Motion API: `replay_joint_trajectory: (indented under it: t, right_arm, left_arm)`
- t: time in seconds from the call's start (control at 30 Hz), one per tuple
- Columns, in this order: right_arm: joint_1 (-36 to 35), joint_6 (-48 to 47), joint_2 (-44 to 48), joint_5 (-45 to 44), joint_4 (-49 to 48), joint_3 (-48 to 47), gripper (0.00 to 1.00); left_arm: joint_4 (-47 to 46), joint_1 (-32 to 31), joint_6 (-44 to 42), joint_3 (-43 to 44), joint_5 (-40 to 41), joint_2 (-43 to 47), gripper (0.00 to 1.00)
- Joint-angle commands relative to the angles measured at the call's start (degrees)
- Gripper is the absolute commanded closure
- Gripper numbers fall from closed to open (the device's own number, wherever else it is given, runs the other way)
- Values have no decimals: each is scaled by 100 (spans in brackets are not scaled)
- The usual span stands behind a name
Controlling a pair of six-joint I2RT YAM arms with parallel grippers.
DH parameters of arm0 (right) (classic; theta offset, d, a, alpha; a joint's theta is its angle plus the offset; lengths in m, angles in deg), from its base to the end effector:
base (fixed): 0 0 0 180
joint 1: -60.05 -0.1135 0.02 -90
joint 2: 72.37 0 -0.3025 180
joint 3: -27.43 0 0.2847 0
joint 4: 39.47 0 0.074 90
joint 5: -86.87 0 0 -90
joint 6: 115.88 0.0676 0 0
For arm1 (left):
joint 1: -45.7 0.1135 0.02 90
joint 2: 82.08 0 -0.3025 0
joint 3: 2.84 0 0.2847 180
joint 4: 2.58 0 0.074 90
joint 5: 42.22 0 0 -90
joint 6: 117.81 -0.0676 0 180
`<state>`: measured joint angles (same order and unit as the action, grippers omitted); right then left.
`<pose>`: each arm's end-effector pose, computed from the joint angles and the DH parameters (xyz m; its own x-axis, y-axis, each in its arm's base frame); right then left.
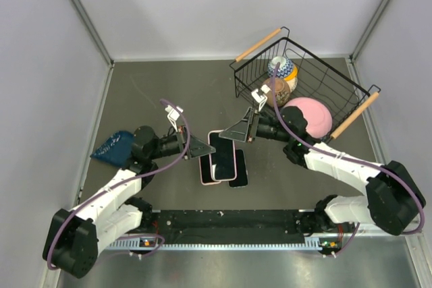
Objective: Put the phone into the phone case
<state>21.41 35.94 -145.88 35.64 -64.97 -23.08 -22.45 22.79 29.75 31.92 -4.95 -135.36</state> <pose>0.2257 0.2346 0.2978 -0.8438 0.2053 -0.4959 -0.4907 0.0791 0.8677 0.1854 -0.1367 0.2683 -0.8058 -0.2143 -0.5521 0.5379 0.1253 -0.8337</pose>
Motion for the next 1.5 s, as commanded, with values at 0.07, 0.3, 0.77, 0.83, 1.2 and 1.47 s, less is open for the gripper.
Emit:
replay_joint_trajectory:
  t: [0.07,0.3,0.77,0.83,1.2,1.47]
  right_arm:
    - [-30,-460,663,-290,506,-173,42]
    - [-39,-566,690,-317,726,-120,61]
    - [13,-320,795,-572,498,-147,100]
    - [22,-302,804,-615,506,-199,100]
    - [31,-197,742,-914,515,-199,100]
    - [40,-197,734,-1108,647,-182,100]
  left_arm:
    - [-400,-11,1,-27,210,116,100]
    - [81,-11,-209,96,359,133,100]
    - [1165,-20,-676,194,386,449,61]
    - [928,-20,-545,-60,290,520,55]
    - [847,-248,-535,-457,167,669,60]
    - [1243,-275,-746,-492,114,871,63]
